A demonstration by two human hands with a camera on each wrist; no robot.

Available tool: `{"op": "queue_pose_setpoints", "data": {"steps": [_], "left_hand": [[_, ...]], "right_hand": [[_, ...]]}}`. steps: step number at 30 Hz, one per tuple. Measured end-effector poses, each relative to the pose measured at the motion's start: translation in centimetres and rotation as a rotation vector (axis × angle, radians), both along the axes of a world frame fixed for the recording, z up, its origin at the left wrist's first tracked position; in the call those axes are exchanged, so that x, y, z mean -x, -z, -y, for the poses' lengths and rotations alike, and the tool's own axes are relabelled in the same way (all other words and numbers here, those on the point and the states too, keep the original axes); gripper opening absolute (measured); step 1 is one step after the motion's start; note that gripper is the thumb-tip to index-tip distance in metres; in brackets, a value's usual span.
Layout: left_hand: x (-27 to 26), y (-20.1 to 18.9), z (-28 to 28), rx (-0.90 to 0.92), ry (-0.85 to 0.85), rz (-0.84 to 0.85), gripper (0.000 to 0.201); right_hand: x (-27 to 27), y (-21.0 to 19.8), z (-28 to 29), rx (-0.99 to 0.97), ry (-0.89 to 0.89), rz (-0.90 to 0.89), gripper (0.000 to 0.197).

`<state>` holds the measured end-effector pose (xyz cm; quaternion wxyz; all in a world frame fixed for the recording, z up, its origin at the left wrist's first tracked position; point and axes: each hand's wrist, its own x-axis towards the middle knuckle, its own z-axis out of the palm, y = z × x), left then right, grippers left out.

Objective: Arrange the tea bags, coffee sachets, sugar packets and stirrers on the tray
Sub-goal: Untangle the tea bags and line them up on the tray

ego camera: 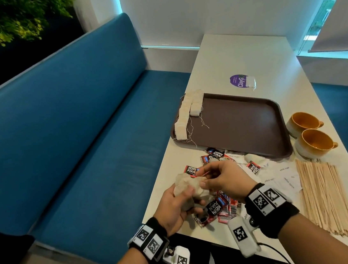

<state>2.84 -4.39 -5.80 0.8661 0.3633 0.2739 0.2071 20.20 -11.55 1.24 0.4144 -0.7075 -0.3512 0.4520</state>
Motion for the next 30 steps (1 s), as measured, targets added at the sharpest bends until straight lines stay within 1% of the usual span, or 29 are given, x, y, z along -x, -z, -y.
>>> {"op": "queue_pose_setpoints", "data": {"steps": [3, 9, 13, 15, 17, 18, 21, 23, 26, 28, 30], "left_hand": [[-0.1, 0.2, 0.0, -0.007, -0.005, -0.011, 0.051], [-0.1, -0.3, 0.1, -0.003, 0.008, -0.006, 0.035], [-0.2, -0.5, 0.1, -0.007, -0.011, -0.026, 0.032], [-0.2, -0.4, 0.0, 0.012, -0.031, -0.032, 0.034], [-0.3, -0.3, 0.1, 0.048, -0.065, -0.046, 0.037], [-0.4, -0.4, 0.2, 0.059, -0.082, -0.051, 0.039], [-0.4, -0.3, 0.3, 0.034, -0.044, -0.015, 0.05], [-0.3, -0.5, 0.3, 0.072, -0.011, -0.001, 0.052], [-0.4, -0.7, 0.1, 0.102, 0.058, 0.003, 0.063], [-0.3, -0.6, 0.0, 0.133, 0.078, -0.013, 0.07], [-0.1, -0.6, 0.0, 0.148, 0.101, -0.004, 0.063]], "right_hand": [[0.1, 0.0, 0.4, -0.001, 0.02, 0.012, 0.024], [-0.2, 0.1, 0.6, -0.04, 0.082, 0.017, 0.013], [-0.2, -0.4, 0.6, -0.101, 0.146, -0.046, 0.017], [-0.3, -0.8, 0.7, -0.118, 0.105, -0.105, 0.022], [-0.3, -1.4, 0.8, -0.114, -0.021, -0.193, 0.025], [-0.1, -1.8, 0.9, -0.1, -0.106, -0.206, 0.025], [1.2, -2.5, 0.6, -0.038, -0.316, -0.116, 0.023], [2.2, -2.2, 0.0, -0.009, -0.357, -0.02, 0.023], [2.6, -1.3, -1.0, 0.002, -0.273, 0.294, 0.021], [2.4, -0.7, -1.4, -0.022, -0.192, 0.378, 0.02], [2.0, -0.5, -1.6, -0.044, -0.152, 0.411, 0.019]]}}
